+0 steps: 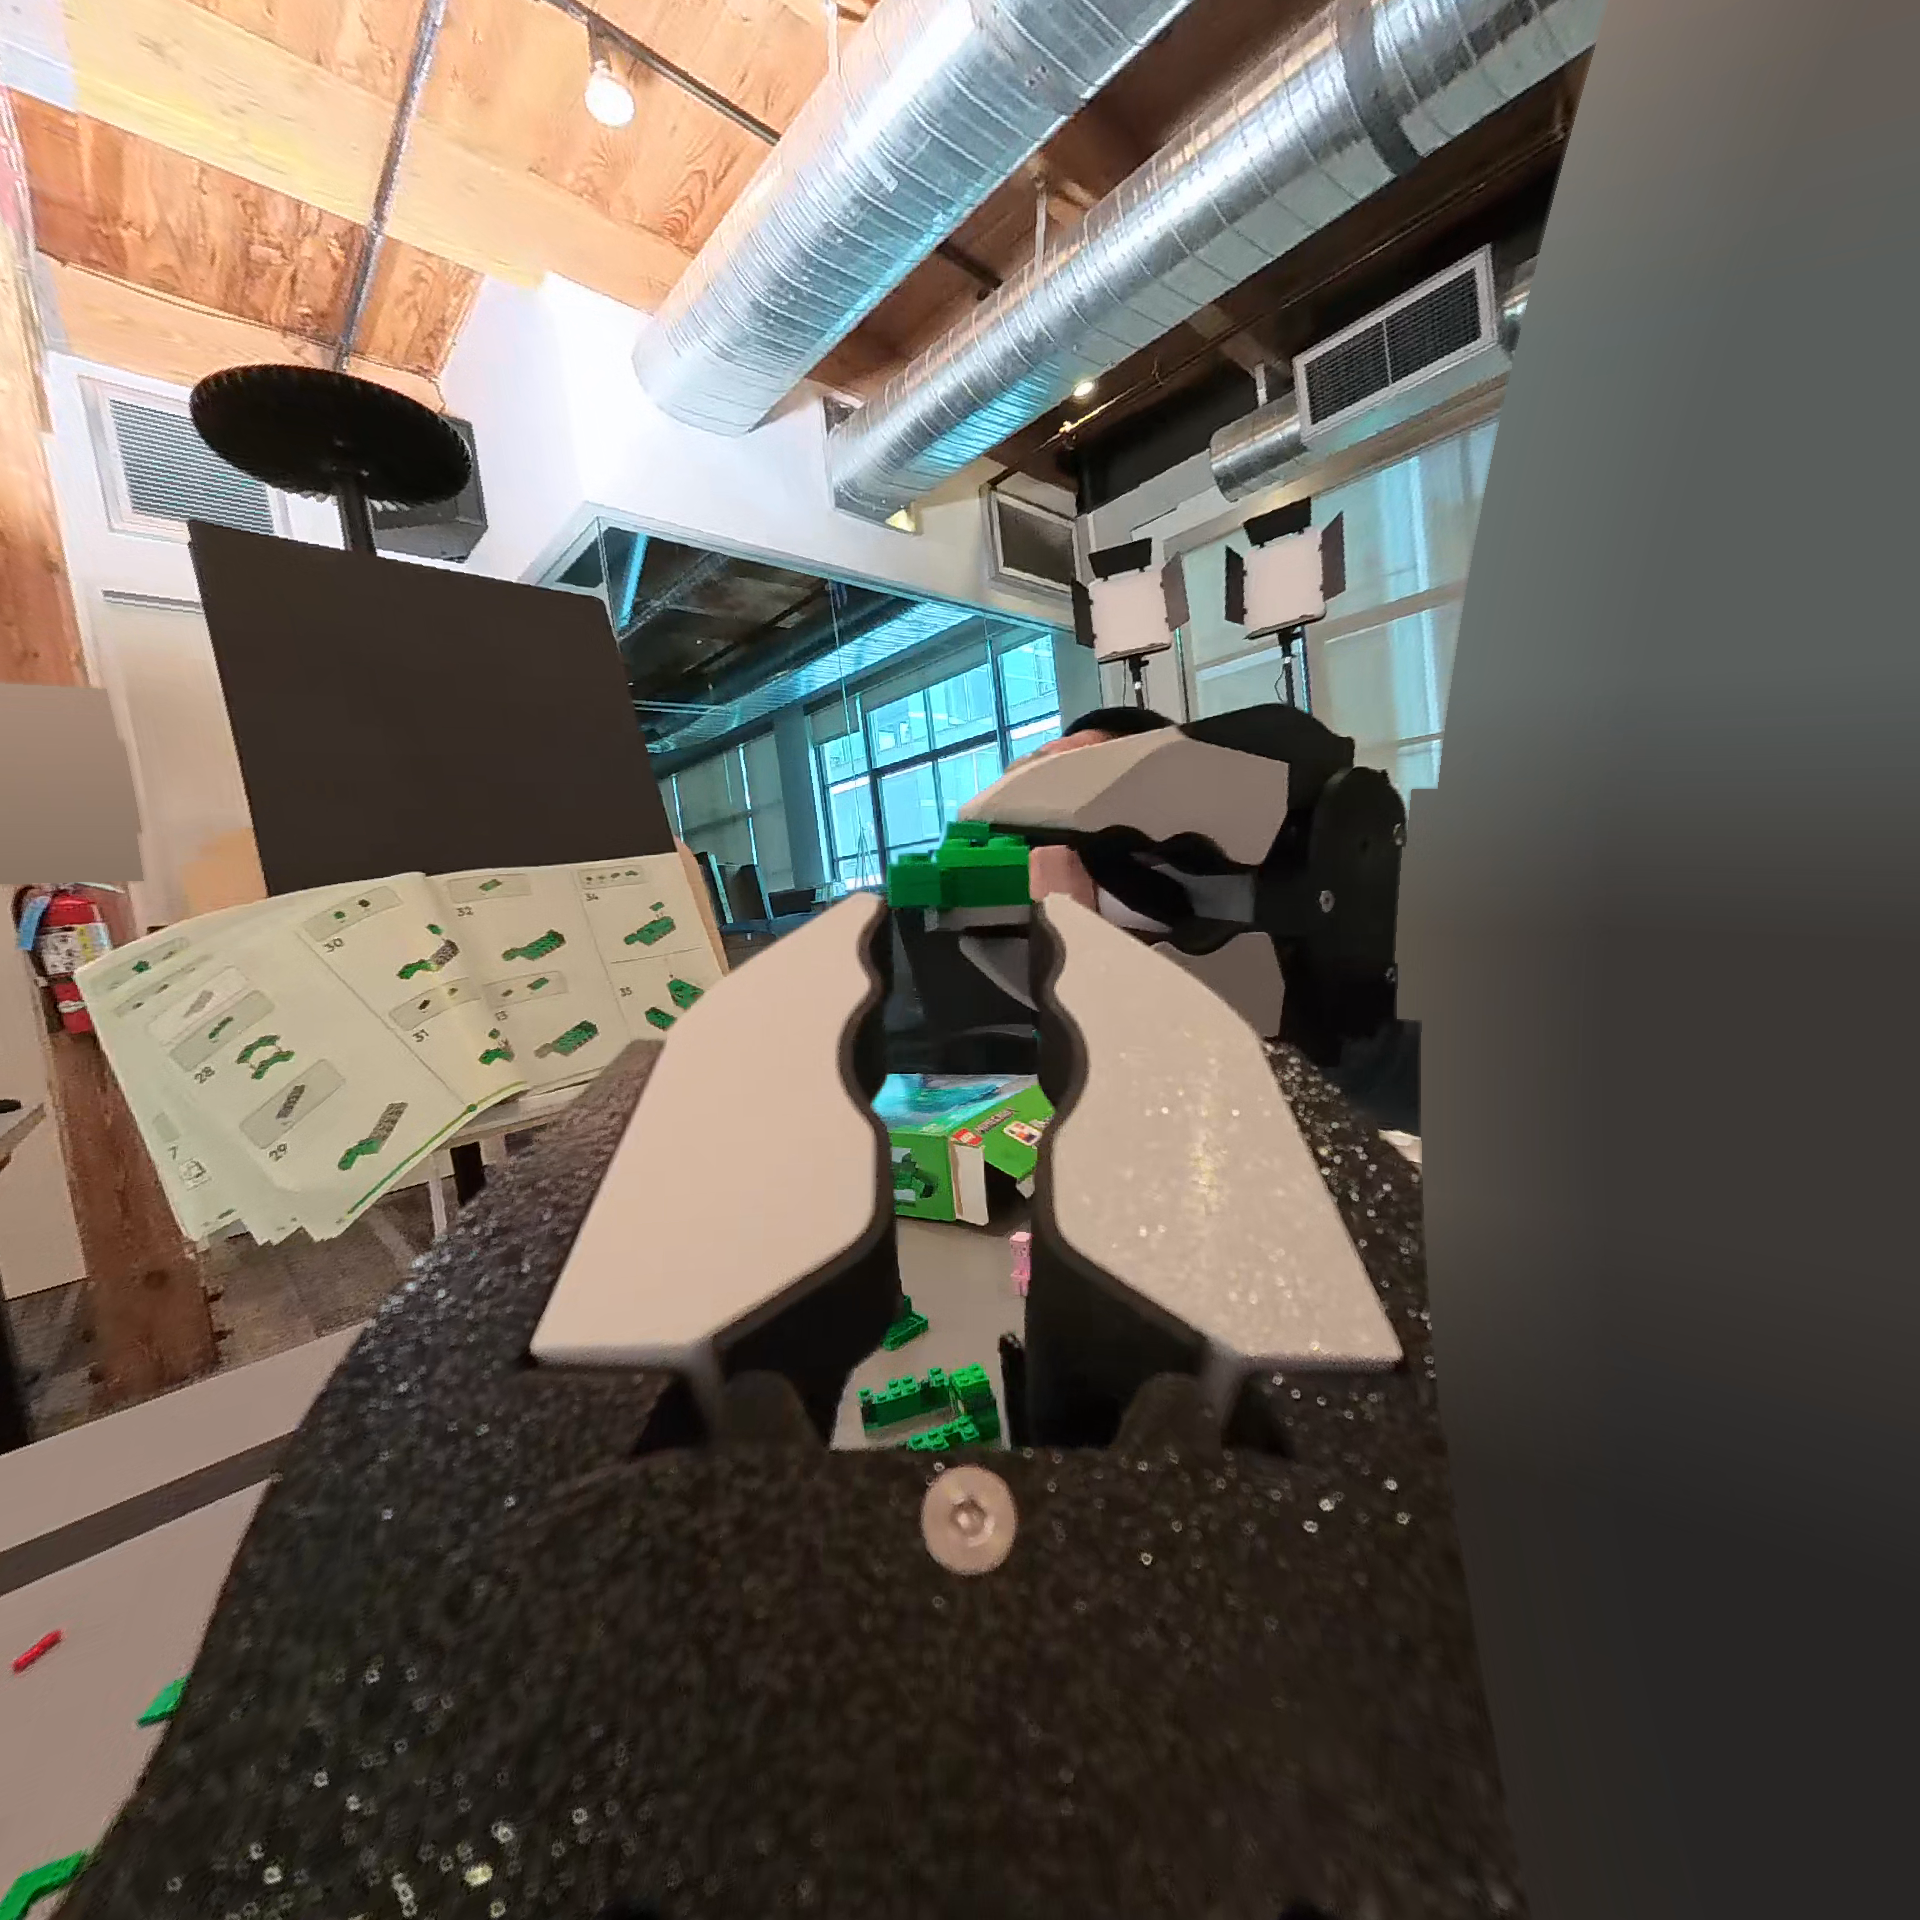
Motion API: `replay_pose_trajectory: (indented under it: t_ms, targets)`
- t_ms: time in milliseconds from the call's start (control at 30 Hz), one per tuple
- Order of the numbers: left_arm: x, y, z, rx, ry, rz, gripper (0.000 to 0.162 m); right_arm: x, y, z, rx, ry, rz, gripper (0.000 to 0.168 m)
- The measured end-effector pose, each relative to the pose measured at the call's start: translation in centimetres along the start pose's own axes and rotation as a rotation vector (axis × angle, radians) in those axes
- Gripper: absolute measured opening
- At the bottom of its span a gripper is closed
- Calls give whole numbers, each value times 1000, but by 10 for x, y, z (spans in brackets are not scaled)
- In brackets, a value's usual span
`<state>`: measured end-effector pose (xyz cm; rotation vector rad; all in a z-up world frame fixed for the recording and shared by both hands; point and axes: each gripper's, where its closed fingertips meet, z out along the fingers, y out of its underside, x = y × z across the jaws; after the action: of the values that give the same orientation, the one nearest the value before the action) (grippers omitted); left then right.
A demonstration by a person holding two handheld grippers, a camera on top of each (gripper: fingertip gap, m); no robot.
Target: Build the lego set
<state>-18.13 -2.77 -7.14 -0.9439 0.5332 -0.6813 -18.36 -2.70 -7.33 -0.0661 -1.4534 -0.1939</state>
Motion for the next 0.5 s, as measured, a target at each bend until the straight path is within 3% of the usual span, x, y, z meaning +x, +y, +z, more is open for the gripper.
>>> replay_pose_trajectory:
  t_ms: [200,367,500]
  targets:
    - [-2,6,0,-56,-36,88,23,-6,5,0,-23,-69,-35,18]
    - [-1,6,1,-38,-21,54,23,-5,6,-1,-41,-74,-56,18]
    - [-3,8,2,-46,-36,55,23,-5,9,0,-99,-21,-194,17]
